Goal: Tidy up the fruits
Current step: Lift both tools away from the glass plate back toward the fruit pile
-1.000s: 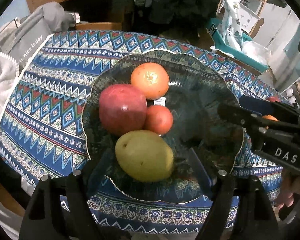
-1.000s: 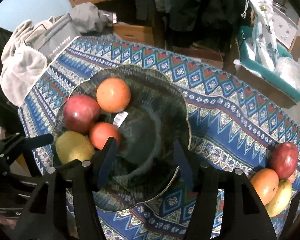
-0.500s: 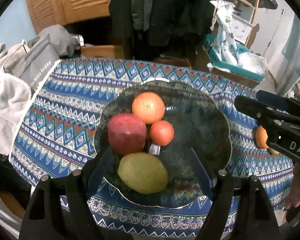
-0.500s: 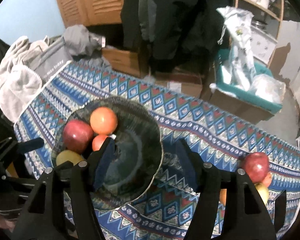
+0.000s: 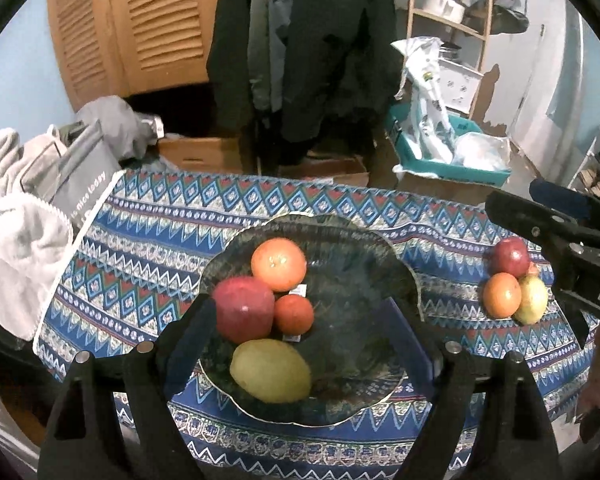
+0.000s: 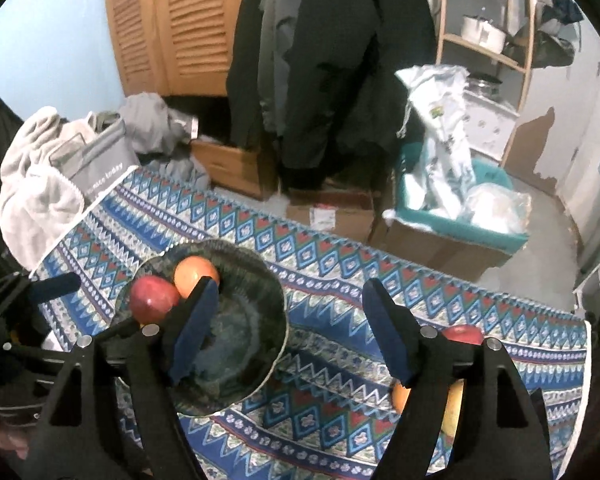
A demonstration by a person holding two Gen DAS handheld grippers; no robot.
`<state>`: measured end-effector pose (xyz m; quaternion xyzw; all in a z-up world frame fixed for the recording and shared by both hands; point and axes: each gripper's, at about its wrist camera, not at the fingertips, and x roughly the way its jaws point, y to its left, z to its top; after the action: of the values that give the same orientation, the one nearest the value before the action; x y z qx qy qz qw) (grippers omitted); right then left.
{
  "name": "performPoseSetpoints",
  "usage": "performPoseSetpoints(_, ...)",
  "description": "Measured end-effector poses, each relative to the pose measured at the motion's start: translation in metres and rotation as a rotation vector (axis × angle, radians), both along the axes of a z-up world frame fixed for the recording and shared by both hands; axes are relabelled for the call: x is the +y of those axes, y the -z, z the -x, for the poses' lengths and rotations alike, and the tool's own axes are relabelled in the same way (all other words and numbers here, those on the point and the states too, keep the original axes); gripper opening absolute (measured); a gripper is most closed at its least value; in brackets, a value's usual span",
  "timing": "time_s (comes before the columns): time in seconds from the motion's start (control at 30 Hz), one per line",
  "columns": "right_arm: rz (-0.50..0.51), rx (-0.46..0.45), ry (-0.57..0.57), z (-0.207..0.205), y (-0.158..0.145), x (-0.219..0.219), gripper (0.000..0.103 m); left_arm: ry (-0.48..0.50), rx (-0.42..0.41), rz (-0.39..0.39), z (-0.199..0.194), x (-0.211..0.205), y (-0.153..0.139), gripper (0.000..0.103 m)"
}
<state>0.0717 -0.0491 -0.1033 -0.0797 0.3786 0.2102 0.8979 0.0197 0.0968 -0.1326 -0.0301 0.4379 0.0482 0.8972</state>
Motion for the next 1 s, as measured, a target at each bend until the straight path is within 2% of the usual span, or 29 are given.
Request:
performPoseSetpoints(0.17,-0.005,-0.049,0.017,0.009,-0.013,-0.013,0.079,0.029,-0.036,-0.006,0.004,-0.012,-0.014,0.087)
performPoseSetpoints(0.73,-0.015,-0.187,0.106,0.038,-0.052,-0.075,0.082,0.093,-0.102,-0.001,0.009,-0.048,-0.049,0.089)
performPoseSetpoints(0.83,-0.010,-0.206,0.117,0.043,-0.056,-0.083,0.082,0.103,-0.123,-0.009,0.010,-0.055,-0.056,0.095)
performPoseSetpoints(1.0,-0.025,-0.216,0.133,0.051,-0.062,-0.098,0.082,0.120,-0.142,0.005,0.010,-0.065,-0.066,0.095)
